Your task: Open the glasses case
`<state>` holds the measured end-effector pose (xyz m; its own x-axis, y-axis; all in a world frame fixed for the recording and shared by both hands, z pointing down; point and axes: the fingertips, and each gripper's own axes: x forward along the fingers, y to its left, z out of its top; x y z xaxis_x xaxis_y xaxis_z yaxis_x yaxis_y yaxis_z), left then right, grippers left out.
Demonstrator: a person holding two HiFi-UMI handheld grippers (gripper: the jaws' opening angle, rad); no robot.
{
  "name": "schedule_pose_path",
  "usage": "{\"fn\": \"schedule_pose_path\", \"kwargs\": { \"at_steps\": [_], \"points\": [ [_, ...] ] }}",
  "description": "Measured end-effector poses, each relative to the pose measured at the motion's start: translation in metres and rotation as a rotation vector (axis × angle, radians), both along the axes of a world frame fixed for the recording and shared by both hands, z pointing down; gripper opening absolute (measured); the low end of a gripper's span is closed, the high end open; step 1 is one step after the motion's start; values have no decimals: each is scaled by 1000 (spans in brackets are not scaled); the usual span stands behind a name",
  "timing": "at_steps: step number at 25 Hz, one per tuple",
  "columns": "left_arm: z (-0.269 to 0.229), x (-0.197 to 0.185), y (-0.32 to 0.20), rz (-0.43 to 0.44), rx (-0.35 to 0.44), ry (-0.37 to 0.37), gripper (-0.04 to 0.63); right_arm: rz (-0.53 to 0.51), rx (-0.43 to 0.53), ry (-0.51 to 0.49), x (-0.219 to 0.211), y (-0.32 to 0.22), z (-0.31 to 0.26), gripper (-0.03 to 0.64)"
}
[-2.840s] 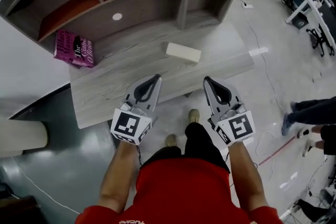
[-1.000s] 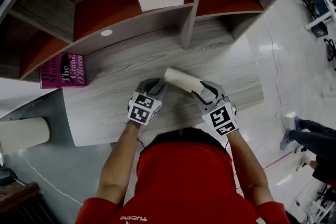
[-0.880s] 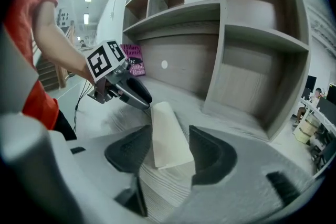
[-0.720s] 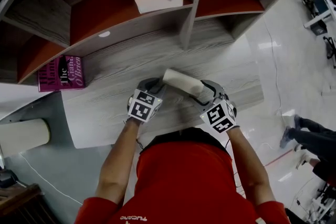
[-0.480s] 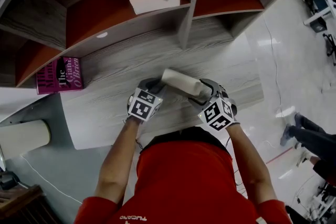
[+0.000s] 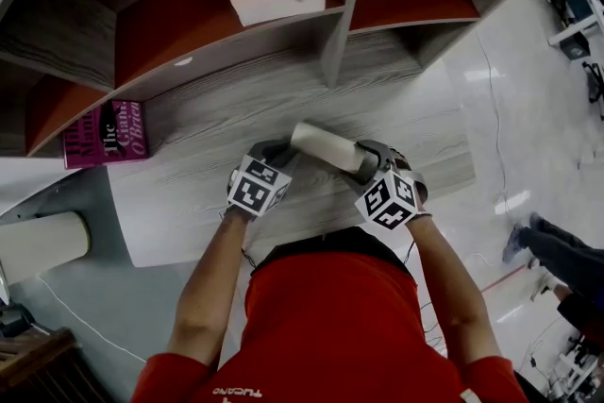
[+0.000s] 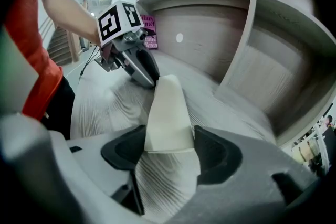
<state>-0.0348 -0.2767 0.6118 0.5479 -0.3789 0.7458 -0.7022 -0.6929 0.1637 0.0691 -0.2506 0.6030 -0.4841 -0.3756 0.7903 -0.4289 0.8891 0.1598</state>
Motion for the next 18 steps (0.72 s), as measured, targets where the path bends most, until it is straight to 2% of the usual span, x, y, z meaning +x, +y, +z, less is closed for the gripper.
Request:
{"fn": "schedule_pose_path", "kwargs": {
  "at_steps": [4, 12, 18],
  "points": [
    [0, 0, 1, 10, -2, -6, 92, 6, -57, -47, 1, -2, -4, 293],
    [1, 0, 1, 27, -19, -16, 92, 101, -212, -242, 10, -15, -17, 269],
    [1, 0, 1, 32, -32, -28, 92, 171, -210, -343, 18, -35, -36, 191]
  ]
}}
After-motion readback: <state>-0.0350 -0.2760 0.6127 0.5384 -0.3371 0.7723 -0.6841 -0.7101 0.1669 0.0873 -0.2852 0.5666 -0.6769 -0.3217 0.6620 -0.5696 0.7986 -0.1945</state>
